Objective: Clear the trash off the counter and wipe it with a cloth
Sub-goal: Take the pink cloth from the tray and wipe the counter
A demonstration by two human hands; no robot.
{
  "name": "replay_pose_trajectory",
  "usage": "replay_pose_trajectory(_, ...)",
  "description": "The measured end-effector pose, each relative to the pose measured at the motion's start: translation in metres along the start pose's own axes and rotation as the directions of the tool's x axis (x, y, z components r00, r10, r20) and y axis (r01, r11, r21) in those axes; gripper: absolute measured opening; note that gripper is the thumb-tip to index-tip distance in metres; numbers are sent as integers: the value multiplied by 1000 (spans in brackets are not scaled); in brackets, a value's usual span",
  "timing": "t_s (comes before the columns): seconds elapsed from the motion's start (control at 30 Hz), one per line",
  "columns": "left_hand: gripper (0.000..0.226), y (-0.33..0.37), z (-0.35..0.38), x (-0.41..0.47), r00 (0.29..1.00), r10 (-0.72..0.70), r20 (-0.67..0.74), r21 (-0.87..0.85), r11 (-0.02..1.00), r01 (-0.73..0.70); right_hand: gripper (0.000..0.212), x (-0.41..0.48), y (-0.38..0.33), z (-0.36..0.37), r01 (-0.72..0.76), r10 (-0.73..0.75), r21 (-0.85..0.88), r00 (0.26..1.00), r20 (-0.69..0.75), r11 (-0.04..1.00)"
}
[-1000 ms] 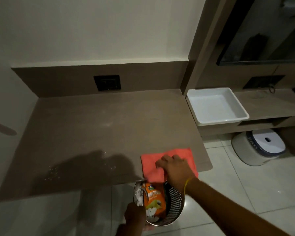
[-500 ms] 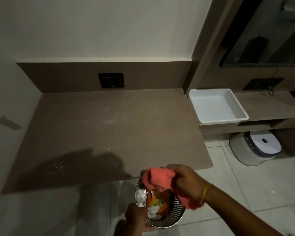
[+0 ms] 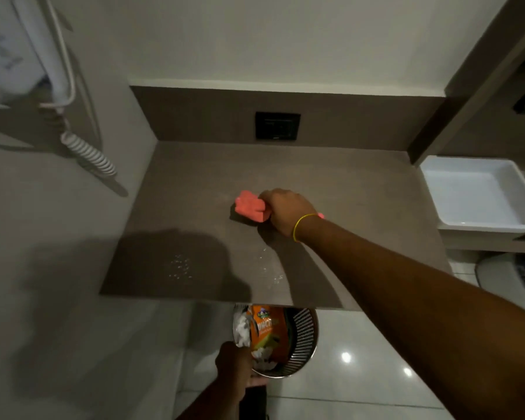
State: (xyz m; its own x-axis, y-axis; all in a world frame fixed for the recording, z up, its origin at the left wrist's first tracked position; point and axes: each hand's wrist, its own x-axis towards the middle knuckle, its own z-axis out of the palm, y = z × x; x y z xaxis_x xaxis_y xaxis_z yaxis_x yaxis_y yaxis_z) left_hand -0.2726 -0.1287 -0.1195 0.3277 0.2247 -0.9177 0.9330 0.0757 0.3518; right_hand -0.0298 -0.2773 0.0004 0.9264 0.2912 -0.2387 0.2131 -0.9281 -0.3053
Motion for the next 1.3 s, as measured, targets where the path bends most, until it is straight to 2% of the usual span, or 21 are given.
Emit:
replay_pose_trajectory(0.13,12,11,-22,3,994,63,-86,-24,998,-65,59,-3,-11,32,38,-30,-65,993,112,997)
replay_pose_trajectory(0.3,16,18,-36,-5,988,109,-105,-18,994,-111,53,-64,-21,73,67,-64,-134,998,26,989)
replay_pose_trajectory(0.4,9,15,-36,-3,989,94,-116,-7,995,-96,52,-114,-37,84,112,-99,-148,991,93,983)
replay_pose_trajectory(0.47,15,12,-36,-1,990,83,-118,-10,996,-84,63,-142,-46,91,138,-121,-127,984,133,982)
replay_pose_trajectory(0.5,21,11,-36,-1,993,64,-103,-26,997,-67,61,-153,-50,94,145,-128,-119,981,143,982)
replay_pose_trajectory(0.57,26,5,-35,2,998,36,-59,-85,996,-41,47,-167,-57,99,123,-114,-40,976,185,992)
replay_pose_trajectory(0.67,24,-4,-38,10,998,22,-58,-85,996,-27,50,-171,-66,95,11,-61,215,972,226,977)
replay_pose_trajectory(0.73,19,-10,-44,14,998,15,-67,-104,994,-22,55,-164,-74,83,-19,-40,317,983,180,948)
replay_pose_trajectory(0.9,23,-21,-70,24,997,-10,-70,-133,991,1,67,-107,-94,43,41,-61,453,998,29,891)
replay_pose_trajectory(1.0,23,-22,-89,35,997,-36,-73,-145,989,25,64,-59,-115,20,93,-79,406,995,-53,909)
replay_pose_trajectory(1.1,29,-18,-108,45,989,-35,-143,-116,993,18,70,-12,-140,8,134,-114,275,989,-90,952)
replay_pose_trajectory(1.13,33,-17,-116,51,986,-35,-163,-110,994,17,67,4,-148,9,134,-116,224,989,-91,965)
replay_pose_trajectory(1.23,27,-9,-133,58,981,-23,-192,-132,991,-2,40,46,-162,25,102,-96,87,993,-74,991)
replay_pose_trajectory(1.3,27,-3,-143,60,981,-21,-191,-138,990,-5,34,65,-166,44,94,-94,11,994,-61,995)
